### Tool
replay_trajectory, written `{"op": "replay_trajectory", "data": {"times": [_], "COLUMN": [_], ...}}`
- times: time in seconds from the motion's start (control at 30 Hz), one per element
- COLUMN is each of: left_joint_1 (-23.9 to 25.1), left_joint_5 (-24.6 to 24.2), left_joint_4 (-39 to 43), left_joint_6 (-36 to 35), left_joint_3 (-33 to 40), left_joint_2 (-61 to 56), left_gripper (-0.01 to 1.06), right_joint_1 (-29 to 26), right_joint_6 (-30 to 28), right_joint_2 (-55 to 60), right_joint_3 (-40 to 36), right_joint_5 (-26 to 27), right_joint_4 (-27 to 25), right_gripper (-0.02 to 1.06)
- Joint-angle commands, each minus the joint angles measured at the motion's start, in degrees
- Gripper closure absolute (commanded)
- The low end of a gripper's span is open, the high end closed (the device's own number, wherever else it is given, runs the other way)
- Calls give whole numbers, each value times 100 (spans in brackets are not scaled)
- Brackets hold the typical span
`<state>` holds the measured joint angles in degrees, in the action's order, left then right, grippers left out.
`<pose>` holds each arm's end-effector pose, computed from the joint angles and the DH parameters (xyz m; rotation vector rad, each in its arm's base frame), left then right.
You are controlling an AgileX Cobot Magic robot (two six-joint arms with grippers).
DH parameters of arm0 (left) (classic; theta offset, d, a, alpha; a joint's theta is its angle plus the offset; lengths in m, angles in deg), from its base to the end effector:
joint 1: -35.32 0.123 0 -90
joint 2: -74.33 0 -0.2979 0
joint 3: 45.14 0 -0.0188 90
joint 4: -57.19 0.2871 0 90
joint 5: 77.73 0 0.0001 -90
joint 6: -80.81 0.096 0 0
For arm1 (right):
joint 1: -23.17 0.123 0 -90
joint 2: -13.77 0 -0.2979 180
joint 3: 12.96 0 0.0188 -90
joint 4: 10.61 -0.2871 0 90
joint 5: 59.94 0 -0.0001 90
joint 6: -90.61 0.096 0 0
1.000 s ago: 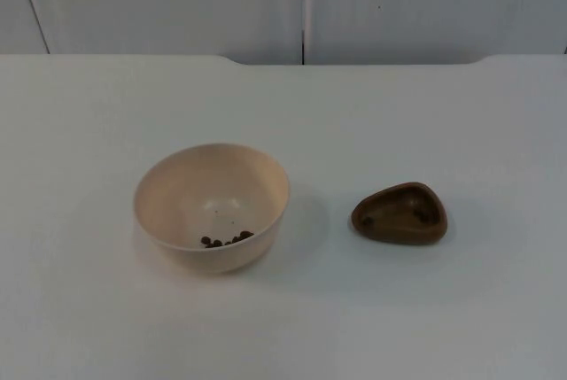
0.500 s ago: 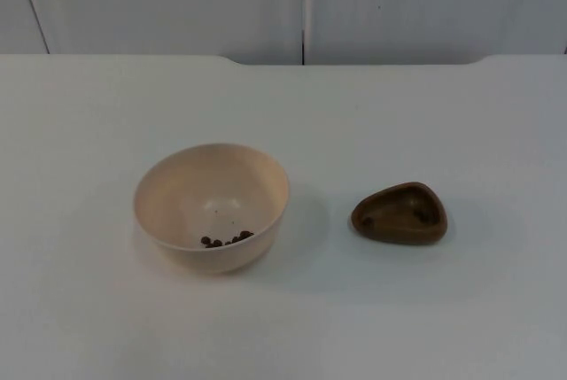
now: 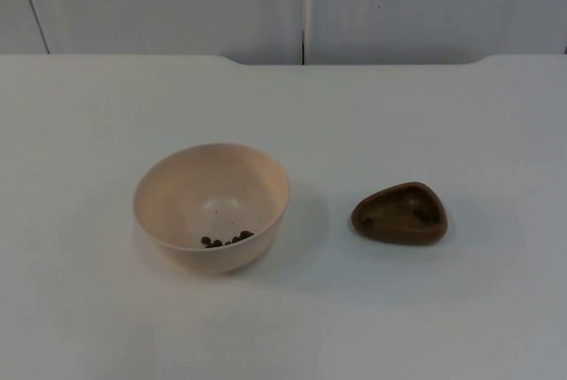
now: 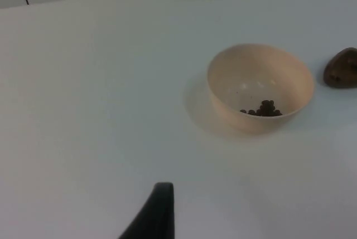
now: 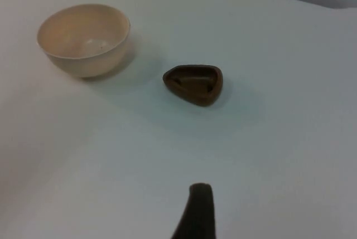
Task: Pick up the bowl with the left hand and pour the coffee beans from the cup into the bowl with the right hand.
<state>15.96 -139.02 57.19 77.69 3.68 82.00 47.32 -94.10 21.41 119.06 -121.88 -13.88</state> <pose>0.0176 -0.0062 0.2921 0.2916 2.0438 -0.2428 0.0127 0.0110 0.2958 -0.5175 1.9961 0.2787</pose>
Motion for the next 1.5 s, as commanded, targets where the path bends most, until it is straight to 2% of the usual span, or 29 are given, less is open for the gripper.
{"op": "replay_trajectory", "data": {"times": [0.0, 0.8, 0.9, 0.93, 1.07, 1.1, 1.13, 1.3, 1.4, 1.47], "left_joint_1": [-5, -5, -5, -5, -5, -5, -5, -5, -5, -5], "left_joint_5": [-21, -21, -21, -21, -21, -21, -21, -21, -21, -21], "left_joint_4": [-92, -115, -212, -212, -409, -409, -408, -408, -408, -408], "left_joint_6": [166, 264, 264, 264, 264, 264, 253, 216, 221, 221], "left_joint_3": [30, 30, 30, 30, 42, 42, 42, 42, 42, 42], "left_joint_2": [-23, -23, -23, -23, -23, -23, -23, -23, -23, -23], "left_gripper": [7, 7, 7, 7, 7, 7, 7, 7, -1, 0], "right_joint_1": [-13, -13, -13, -13, -13, -13, -13, -13, -13, -13], "right_joint_6": [-23, -23, 65, 65, 472, 472, 472, 422, 385, 385], "right_joint_2": [-19, -19, -19, -19, -19, -19, -19, -19, -19, -19], "right_joint_3": [-6, -6, -6, -6, -6, -6, -6, -6, -6, -6], "right_joint_5": [5, 5, 5, 5, 5, 5, 5, 5, 5, 5], "right_joint_4": [12, 12, 58, 58, 328, 328, 328, 328, 328, 328], "right_gripper": [36, 36, 26, 26, 5, 5, 0, -1, -1, -1]}}
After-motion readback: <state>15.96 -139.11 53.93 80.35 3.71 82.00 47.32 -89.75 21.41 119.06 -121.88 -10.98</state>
